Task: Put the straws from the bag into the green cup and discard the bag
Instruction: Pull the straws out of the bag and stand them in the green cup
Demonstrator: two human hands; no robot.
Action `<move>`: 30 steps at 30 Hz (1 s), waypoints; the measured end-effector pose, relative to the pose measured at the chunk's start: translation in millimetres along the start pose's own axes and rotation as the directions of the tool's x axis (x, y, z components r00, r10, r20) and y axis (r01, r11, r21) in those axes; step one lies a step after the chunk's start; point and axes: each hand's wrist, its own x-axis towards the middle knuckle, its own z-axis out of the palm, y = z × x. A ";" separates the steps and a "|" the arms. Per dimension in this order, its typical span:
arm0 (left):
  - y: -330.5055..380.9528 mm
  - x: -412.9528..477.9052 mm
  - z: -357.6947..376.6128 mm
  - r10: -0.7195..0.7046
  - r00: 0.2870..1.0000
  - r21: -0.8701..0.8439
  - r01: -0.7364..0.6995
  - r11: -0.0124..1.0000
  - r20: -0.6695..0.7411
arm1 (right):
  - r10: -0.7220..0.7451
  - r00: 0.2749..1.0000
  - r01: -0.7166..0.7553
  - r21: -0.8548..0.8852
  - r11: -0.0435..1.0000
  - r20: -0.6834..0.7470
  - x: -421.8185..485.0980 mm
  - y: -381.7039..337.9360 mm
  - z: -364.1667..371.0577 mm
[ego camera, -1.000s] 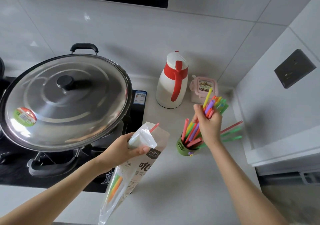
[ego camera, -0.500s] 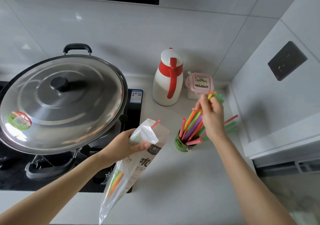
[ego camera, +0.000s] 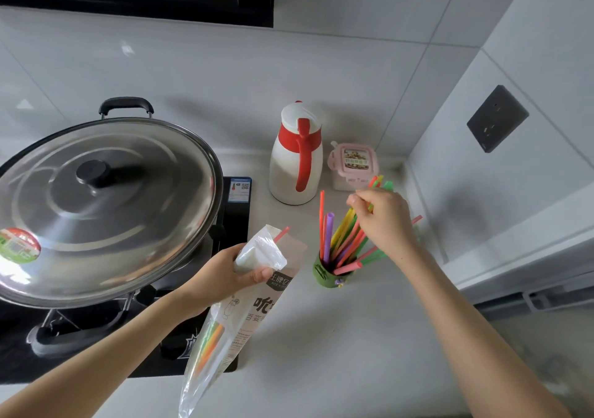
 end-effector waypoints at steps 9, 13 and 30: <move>6.4 5.3 -2.7 -0.012 0.996 0.046 0.008 0.999 0.087 | 0.150 0.988 -0.098 0.585 0.805 -0.041 -24.6 -36.9 -28.1; 15.7 -0.3 -7.8 -0.115 0.967 0.117 0.090 0.989 0.226 | 0.218 0.939 -0.343 0.731 0.590 0.265 -56.4 -60.4 -8.3; -12.3 -23.4 -8.6 -0.517 0.668 -0.011 0.618 0.786 0.536 | 0.075 0.628 -0.710 0.531 0.463 0.775 -90.1 -73.1 36.1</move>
